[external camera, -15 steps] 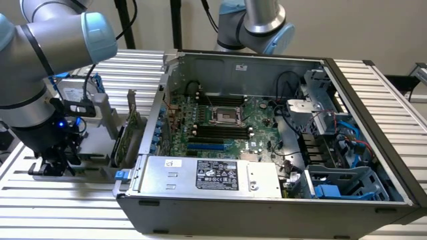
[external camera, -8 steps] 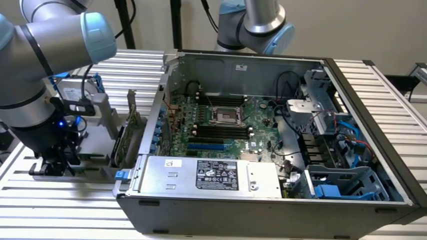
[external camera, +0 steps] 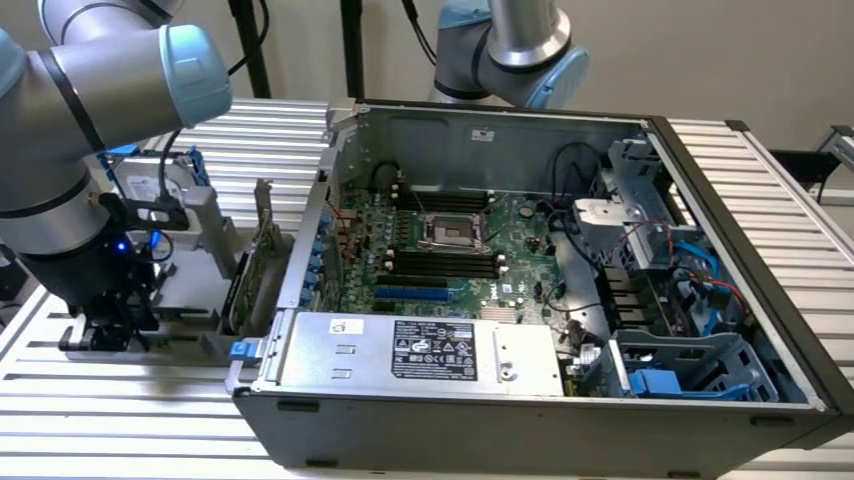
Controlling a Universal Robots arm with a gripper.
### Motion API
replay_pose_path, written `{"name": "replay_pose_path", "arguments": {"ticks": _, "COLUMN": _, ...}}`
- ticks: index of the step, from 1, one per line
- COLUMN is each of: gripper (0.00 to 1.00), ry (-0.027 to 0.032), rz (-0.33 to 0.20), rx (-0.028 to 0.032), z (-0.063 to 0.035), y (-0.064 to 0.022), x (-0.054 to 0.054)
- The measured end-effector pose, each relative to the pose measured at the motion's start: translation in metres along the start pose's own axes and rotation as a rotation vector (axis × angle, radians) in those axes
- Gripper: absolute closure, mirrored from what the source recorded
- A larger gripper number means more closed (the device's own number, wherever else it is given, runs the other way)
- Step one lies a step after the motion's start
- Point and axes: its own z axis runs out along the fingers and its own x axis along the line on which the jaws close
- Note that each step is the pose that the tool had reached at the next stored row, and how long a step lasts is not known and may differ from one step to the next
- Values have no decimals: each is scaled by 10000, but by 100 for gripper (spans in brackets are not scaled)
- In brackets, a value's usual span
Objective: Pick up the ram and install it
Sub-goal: 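Pick up the ram and move it above insertion slot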
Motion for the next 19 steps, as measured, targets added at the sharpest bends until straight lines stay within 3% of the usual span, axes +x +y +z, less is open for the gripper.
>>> {"name": "replay_pose_path", "arguments": {"ticks": 1, "gripper": 65, "ry": 0, "rz": 0, "rx": 0, "z": 0, "y": 0, "x": 0}}
{"name": "replay_pose_path", "arguments": {"ticks": 2, "gripper": 73, "ry": 2, "rz": -1, "rx": -1, "z": 0, "y": 0, "x": 0}}
{"name": "replay_pose_path", "arguments": {"ticks": 7, "gripper": 75, "ry": 9, "rz": -1, "rx": -1, "z": 0, "y": 0, "x": 0}}
{"name": "replay_pose_path", "arguments": {"ticks": 10, "gripper": 86, "ry": 7, "rz": 0, "rx": -2, "z": 0, "y": 0, "x": 0}}
{"name": "replay_pose_path", "arguments": {"ticks": 19, "gripper": 86, "ry": 3, "rz": 128, "rx": -3, "z": 0, "y": 0, "x": 3}}
